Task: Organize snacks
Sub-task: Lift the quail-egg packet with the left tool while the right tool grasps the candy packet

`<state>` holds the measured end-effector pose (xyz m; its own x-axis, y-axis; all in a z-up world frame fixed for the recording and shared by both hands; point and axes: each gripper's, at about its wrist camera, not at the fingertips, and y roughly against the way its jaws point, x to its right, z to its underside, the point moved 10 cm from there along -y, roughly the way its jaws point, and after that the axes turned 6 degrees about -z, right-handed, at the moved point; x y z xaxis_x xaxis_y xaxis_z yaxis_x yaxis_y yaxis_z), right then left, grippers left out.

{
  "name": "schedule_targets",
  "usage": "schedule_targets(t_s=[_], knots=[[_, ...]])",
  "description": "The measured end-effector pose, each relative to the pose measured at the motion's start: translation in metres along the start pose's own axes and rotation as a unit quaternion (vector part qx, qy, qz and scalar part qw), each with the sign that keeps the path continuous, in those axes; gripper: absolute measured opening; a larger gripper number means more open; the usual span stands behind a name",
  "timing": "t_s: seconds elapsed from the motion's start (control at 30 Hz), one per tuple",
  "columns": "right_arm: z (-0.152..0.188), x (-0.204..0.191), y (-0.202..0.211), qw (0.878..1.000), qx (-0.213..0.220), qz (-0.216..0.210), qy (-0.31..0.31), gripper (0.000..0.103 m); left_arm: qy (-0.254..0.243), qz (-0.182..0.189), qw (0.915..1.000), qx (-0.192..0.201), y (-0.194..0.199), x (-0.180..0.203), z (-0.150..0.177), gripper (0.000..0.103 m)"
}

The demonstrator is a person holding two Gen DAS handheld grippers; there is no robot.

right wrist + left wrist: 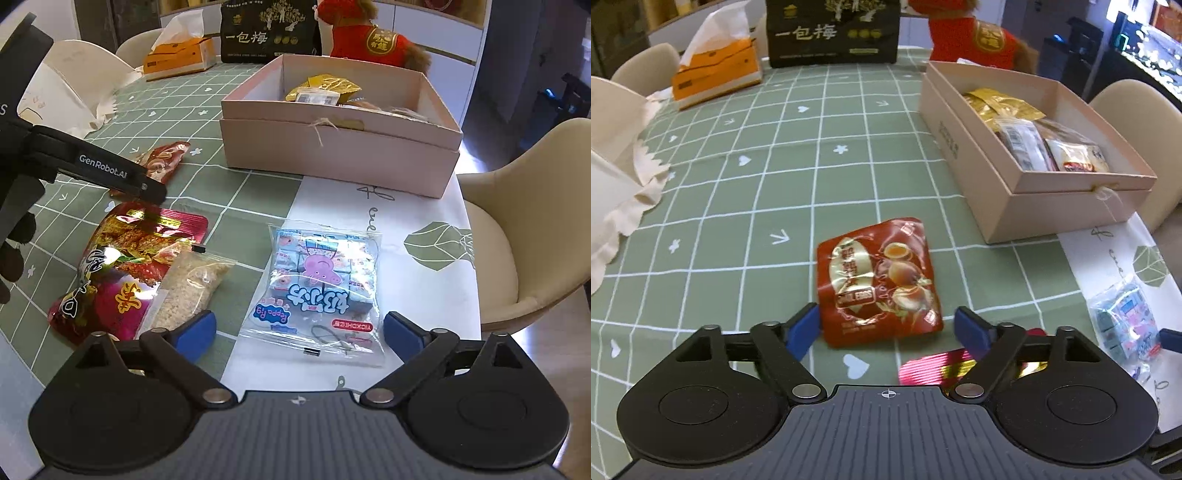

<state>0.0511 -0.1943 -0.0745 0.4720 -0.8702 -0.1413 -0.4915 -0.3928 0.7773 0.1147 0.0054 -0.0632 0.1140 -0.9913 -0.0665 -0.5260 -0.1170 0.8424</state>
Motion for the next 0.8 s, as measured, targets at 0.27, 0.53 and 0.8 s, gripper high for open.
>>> schedule_targets(t_s=[0.27, 0.53, 0.8], knots=[[0.005, 0.0, 0.002, 1.0, 0.021, 0.001, 0.001, 0.103, 0.064, 0.032, 0.9971, 0.028, 0.008, -0.022, 0.002, 0.07], [0.008, 0.0, 0.004, 0.999, 0.031, 0.014, -0.015, 0.103, 0.037, 0.021, 0.9991, 0.01, -0.01, -0.017, -0.02, 0.072], [0.009, -0.001, 0.006, 1.0, 0.027, 0.012, -0.013, 0.103, 0.011, 0.006, 0.9999, -0.003, -0.026, -0.01, -0.036, 0.08]])
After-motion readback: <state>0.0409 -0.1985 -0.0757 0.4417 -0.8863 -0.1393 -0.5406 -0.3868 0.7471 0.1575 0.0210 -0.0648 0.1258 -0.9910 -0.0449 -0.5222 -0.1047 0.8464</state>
